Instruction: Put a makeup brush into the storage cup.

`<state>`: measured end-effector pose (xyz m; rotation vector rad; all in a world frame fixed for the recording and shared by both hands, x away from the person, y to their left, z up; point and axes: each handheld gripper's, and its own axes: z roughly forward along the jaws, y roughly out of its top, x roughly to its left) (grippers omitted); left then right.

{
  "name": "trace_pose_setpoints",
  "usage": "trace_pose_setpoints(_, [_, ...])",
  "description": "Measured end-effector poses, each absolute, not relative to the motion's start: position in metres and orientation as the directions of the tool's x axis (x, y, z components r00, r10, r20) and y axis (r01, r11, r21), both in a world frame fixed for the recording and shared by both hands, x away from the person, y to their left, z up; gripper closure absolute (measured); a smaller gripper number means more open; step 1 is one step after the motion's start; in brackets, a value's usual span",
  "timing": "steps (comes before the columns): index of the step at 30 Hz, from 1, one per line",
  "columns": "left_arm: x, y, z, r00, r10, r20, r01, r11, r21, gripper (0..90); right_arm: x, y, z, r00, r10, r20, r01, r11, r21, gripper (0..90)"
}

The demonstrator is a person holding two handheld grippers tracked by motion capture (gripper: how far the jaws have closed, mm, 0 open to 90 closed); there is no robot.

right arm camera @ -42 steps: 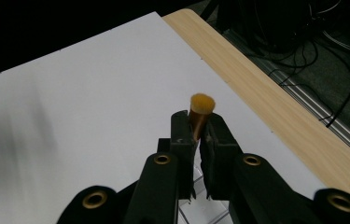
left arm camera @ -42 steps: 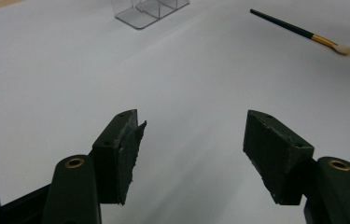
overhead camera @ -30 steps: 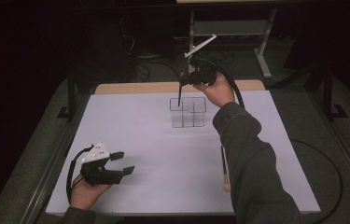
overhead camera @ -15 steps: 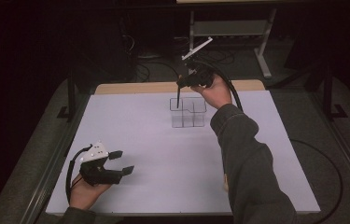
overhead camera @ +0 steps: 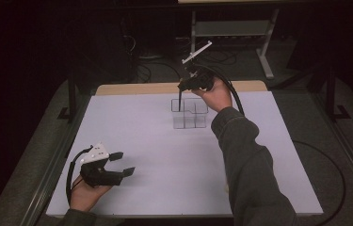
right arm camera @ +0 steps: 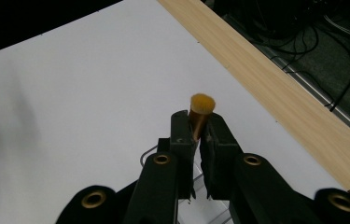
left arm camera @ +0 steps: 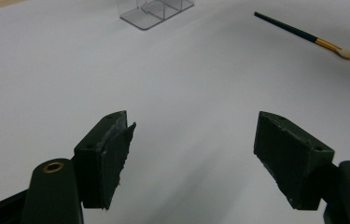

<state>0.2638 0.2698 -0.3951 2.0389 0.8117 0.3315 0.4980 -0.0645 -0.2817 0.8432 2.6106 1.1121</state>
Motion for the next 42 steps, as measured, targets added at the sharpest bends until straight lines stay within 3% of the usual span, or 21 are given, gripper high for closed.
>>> trace_pose_setpoints(42, [0.264,0.269,-0.395,0.748,0.659,-0.073,0.42,-0.386,0.821,26.2,0.494,-0.061,-0.313,-0.82,0.566,0.088,0.464,0.565,0.682,82.9])
